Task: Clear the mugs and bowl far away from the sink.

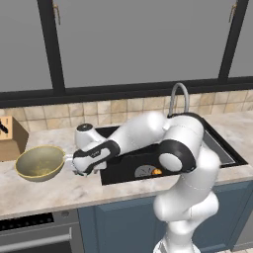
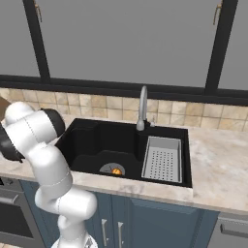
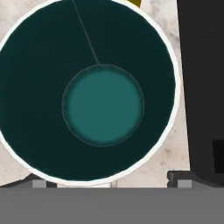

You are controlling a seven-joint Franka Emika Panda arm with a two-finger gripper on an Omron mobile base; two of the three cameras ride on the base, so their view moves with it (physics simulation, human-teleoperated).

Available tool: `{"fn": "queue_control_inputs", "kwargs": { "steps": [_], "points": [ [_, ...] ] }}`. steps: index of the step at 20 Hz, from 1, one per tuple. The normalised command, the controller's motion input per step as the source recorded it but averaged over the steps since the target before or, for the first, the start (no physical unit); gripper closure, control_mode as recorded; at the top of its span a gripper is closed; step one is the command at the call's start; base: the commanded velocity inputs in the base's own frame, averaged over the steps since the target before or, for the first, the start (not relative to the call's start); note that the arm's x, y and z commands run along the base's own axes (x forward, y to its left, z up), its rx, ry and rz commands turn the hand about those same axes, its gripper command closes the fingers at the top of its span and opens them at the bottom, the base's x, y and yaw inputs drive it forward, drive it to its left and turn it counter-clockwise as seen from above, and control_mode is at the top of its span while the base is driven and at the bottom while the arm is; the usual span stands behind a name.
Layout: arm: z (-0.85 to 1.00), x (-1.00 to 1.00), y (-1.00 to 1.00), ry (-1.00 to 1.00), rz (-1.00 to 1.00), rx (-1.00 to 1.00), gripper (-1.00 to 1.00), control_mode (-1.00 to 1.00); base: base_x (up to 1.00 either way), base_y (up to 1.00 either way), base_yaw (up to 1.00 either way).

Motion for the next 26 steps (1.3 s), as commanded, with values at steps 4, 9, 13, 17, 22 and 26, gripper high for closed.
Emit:
{"fn": "queue_control_inputs", "kwargs": {
  "steps": [4, 9, 13, 17, 22, 26],
  "points": [
    [-0.12, 0.18, 0.09, 0.00, 0.00, 0.00, -1.00, -1.00, 0.00, 0.00, 0.00],
    [-0.06, 0.13, 0.07, 0.00, 0.00, 0.00, 1.00, -1.00, 0.00, 0.00, 0.00],
    [0.00, 0.00, 0.00, 0.00, 0.00, 0.00, 1.00, -1.00, 0.00, 0.00, 0.00],
    [0.00, -0.14, 0.00, 0.00, 0.00, 0.00, 1.00, -1.00, 0.00, 0.00, 0.00],
    [0.12, -0.73, -0.19, -0.11, -0.03, 0.00, 1.00, -1.00, 0.00, 0.00, 0.00],
    [0.45, -1.00, -0.45, -0.25, 0.00, 0.00, 1.00, -1.00, 0.00, 0.00, 0.00]
  ]
}}
